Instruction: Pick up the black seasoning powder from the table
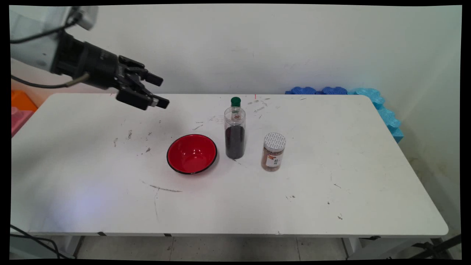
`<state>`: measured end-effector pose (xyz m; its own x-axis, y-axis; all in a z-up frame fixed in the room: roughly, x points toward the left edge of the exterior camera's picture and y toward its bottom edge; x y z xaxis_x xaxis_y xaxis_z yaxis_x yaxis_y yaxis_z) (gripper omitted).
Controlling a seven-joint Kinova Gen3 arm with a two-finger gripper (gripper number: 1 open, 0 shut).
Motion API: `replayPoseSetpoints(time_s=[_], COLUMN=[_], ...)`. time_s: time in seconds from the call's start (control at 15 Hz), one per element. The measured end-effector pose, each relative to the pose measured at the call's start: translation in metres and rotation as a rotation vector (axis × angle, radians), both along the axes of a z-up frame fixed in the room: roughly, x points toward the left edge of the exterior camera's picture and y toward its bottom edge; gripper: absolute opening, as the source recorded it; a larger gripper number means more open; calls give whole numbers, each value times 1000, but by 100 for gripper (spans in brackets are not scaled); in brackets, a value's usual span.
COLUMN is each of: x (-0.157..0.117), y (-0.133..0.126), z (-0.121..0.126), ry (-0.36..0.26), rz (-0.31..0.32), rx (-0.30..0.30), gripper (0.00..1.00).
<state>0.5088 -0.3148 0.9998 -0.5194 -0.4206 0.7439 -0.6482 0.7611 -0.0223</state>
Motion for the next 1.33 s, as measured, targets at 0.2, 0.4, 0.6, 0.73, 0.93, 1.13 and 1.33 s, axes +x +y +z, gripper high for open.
replayPoseSetpoints(time_s=[0.2, 0.4, 0.6, 0.73, 0.93, 1.13, 1.33], x=[-11, -26, -42, -52, -63, -74, -87], y=[-16, -31, -44, -53, -65, -75, -86], z=[-22, -46, -68, -81, -97, -110, -124], ry=[-12, -17, -15, -16, -16, -15, -9], rz=[31, 33, 15, 3, -10, -19, -27], rx=[25, 47, 60, 64, 66, 70, 73], gripper=[100, 100, 100, 100, 100, 100, 100])
